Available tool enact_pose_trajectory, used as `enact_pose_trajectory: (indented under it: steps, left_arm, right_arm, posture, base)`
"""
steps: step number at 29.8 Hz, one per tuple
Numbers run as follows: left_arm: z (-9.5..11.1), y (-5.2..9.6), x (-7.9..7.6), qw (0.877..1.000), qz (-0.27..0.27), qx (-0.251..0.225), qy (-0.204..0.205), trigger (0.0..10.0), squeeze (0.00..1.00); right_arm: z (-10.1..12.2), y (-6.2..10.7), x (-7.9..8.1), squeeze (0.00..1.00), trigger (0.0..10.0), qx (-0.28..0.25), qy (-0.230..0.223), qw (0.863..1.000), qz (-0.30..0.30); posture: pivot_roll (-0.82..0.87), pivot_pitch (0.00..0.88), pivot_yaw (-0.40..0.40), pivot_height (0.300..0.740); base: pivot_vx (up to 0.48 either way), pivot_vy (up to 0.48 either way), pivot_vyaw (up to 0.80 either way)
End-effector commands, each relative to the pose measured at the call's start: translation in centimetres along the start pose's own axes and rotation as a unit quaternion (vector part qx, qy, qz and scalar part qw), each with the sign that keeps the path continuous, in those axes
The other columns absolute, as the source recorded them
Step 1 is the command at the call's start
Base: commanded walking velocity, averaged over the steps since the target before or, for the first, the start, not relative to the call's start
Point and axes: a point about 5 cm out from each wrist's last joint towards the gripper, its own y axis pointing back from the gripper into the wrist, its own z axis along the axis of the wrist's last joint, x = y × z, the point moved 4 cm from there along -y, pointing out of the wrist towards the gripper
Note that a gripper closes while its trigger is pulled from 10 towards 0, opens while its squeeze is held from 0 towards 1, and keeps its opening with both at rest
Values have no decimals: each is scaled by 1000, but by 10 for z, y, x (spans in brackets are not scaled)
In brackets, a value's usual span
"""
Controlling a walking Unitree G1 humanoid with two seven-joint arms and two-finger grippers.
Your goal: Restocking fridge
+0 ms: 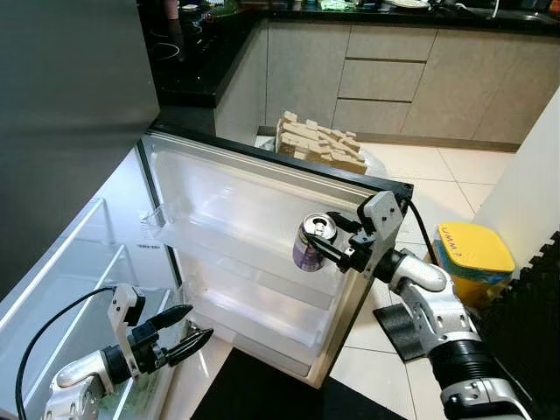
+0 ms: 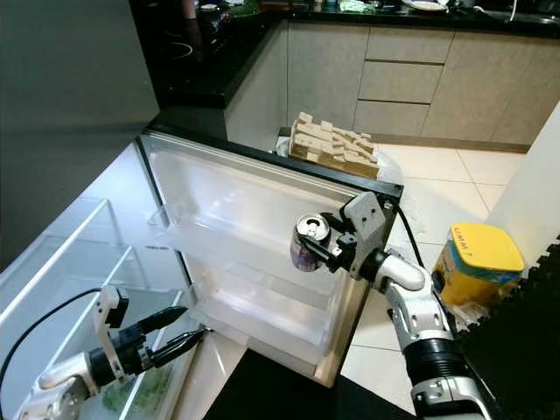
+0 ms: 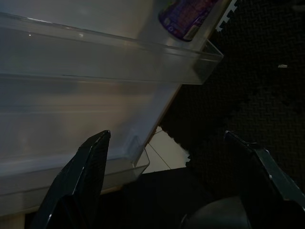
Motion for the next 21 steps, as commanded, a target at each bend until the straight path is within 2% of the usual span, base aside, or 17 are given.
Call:
enact_pose_trajectory:
  steps: [1,11,21]
  left_arm:
    - [-3,-1,-3,1000,-3,-2,7,10000,0]
    - [-2,-2,-4,1000,-5,-2,9,10000,0]
    - [-5,-1,-6,1000,-6,-1,13,10000,0]
  right_arm:
    - [-3,-3,-4,0,10000,11,7,1000,-18]
    - [-24,-2,-22,0,10000,60,17,993,-102]
    - [-27,-4,-26,0,10000,56,5,991,-124]
  posture:
    - [-52,0,-18,740]
    - [-52,0,-18,740]
    - [-51,0,-20,740]
  base:
    - [0,0,0]
    - [0,0,0]
    - [0,0,0]
